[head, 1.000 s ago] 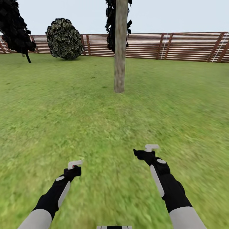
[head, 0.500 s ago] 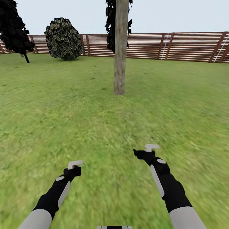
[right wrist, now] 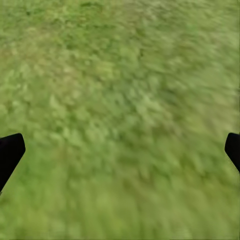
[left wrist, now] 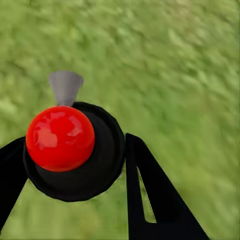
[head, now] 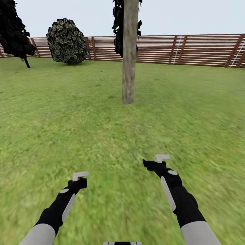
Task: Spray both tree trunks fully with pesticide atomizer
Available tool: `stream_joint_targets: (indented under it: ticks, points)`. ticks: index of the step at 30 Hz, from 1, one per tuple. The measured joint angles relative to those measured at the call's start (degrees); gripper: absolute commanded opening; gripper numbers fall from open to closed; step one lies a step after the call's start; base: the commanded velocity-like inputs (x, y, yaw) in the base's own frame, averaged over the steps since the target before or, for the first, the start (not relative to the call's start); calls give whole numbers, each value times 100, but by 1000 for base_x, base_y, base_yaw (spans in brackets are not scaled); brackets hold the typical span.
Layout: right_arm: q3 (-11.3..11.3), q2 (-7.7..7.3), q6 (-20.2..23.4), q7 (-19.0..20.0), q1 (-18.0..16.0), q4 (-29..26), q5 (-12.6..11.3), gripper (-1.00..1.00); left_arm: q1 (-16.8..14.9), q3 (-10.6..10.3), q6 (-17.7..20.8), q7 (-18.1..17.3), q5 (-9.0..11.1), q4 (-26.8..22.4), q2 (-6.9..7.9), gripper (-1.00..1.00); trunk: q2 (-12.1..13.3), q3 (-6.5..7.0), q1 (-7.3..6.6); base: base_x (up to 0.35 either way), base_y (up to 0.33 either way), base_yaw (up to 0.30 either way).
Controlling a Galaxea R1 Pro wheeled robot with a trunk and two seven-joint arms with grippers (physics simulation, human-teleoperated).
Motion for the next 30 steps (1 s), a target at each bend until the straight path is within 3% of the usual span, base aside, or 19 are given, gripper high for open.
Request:
stream_joint_targets:
  ticks: [30]
  points:
    - [0,0,0,0,0,0,0,100,0,0,-3,5,-1,-2,0,-100,0,0,0,338,0,0]
